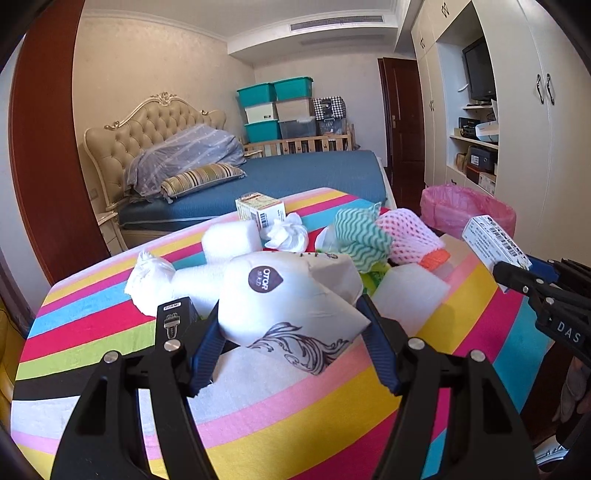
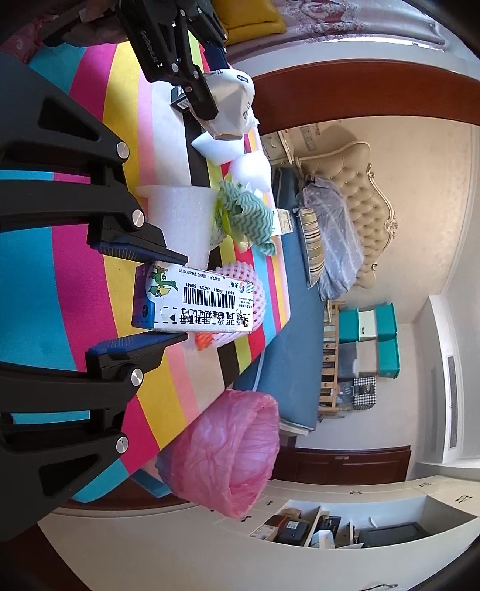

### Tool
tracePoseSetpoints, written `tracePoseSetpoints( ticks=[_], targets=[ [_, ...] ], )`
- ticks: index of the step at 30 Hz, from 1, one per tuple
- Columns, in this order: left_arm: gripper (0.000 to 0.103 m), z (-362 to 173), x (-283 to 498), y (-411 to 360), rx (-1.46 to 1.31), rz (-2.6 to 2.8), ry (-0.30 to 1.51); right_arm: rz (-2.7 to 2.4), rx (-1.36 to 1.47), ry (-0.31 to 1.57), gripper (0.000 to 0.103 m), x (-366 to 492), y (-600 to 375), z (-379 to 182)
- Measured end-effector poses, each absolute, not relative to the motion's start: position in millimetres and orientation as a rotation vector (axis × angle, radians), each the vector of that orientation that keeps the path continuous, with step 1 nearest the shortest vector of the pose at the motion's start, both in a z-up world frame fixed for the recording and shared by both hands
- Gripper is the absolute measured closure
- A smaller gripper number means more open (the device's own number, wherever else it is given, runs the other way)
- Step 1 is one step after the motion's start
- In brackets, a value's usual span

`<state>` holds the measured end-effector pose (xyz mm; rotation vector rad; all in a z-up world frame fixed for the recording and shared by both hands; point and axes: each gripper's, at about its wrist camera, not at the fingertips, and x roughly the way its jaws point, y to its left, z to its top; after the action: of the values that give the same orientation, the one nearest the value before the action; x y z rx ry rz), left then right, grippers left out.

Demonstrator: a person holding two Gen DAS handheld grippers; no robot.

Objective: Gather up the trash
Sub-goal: 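Carry both items over the pink trash bin and open both tools to drop them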

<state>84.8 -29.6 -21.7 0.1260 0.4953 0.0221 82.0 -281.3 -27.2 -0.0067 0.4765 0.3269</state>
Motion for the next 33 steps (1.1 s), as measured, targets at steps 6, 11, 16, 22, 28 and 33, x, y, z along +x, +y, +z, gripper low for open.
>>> tracePoseSetpoints(
  ticks=[6, 11, 16, 22, 28, 33],
  targets=[
    [0.036, -15, 82, -33, 0.133, 0.011, 0.47, 0.321, -0.002, 0.452, 0.069, 77, -286, -22],
    [0.036, -8, 81, -41, 0.152, -0.003, 0.448, 0.308, 0.01, 0.429, 0.069, 74, -293, -17],
    [0.036, -1, 83, -54, 0.169, -0.029, 0.427, 0.286, 0.014, 0.398, 0.069, 72, -303, -8],
    [0.036, 7, 91, -73, 0.173, -0.081, 0.413, 0.254, 0.021, 0.368, 0.069, 74, -320, -1],
    [0.036, 16, 103, -96, 0.173, -0.137, 0.39, 0.218, 0.027, 0.346, 0.069, 76, -338, 5],
    [0.036, 26, 120, -113, 0.143, -0.204, 0.385, 0.185, 0.024, 0.335, 0.069, 82, -355, 9]
  ],
)
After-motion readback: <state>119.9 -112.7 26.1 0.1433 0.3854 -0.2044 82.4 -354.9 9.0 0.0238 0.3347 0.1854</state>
